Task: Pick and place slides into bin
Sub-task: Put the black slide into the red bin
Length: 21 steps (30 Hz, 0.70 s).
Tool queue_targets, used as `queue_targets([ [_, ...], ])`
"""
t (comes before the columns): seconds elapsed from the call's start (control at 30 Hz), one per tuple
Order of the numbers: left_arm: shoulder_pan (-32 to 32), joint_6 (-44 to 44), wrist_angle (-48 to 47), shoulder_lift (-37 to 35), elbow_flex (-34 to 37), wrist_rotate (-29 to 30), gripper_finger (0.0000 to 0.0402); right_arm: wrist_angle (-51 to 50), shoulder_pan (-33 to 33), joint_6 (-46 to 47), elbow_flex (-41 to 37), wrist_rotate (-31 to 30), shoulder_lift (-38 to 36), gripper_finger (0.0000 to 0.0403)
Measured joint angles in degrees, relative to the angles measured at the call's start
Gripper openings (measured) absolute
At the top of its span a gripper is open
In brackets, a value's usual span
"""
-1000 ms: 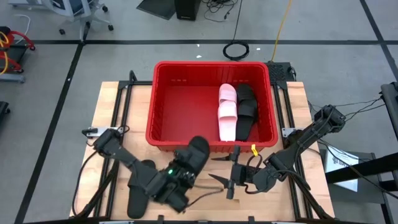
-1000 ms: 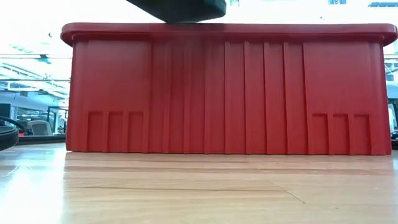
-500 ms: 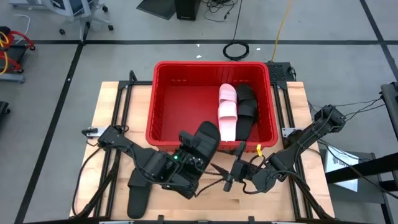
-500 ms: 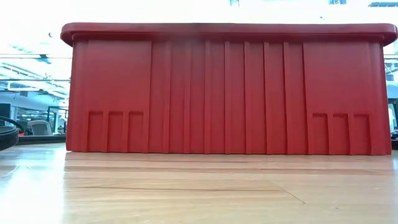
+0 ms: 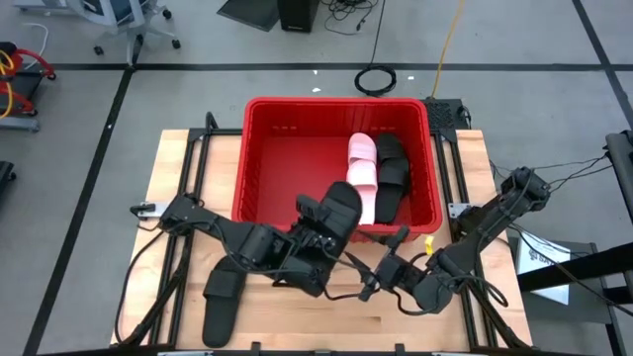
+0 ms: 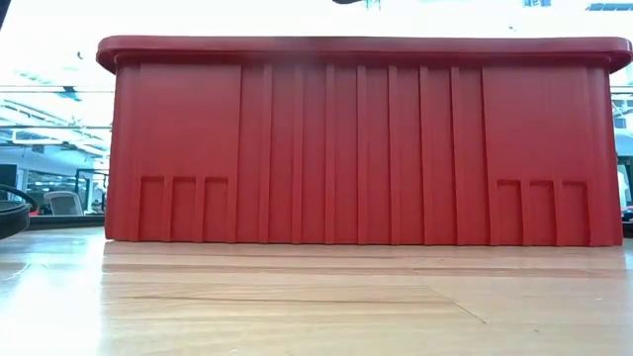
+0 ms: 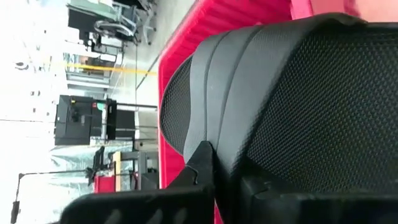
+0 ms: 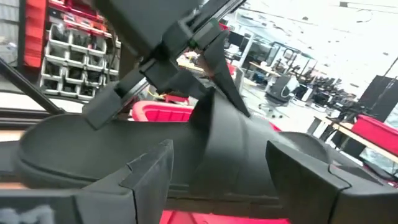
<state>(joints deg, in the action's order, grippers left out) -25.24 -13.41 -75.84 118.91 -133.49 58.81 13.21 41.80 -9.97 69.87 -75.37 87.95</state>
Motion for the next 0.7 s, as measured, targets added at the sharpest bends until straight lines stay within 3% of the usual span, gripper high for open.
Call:
queue_targets([
  [0.17, 1.5, -3.9, 7.5, 0.0, 0.0, -0.6, 0.0021, 3.4, -0.5, -3.3, 0.0, -1.0, 0.7, 0.0247],
  [0.27, 1.8, -6.8, 10.3, 0.0, 0.0, -0.6, 0.0022, 8.3, -0.5, -10.8, 0.0, -8.6, 2.5, 0.0247],
  [0.37, 2.1, -8.4, 12.4, 0.0, 0.0, -1.2, 0.0023, 19.3, -0.5, -23.2, 0.0, -14.4, 5.2, 0.0247],
  [0.5, 2.0, -8.8, 13.2, 0.0, 0.0, -3.5, 0.0023, 33.5, -0.8, -36.8, 0.0, -14.8, 8.4, 0.0247],
  [0.7, 0.5, -6.8, 12.7, 0.0, 0.0, -3.6, 0.0023, 33.8, -1.6, -37.5, 0.0, -14.3, 8.4, 0.0247],
])
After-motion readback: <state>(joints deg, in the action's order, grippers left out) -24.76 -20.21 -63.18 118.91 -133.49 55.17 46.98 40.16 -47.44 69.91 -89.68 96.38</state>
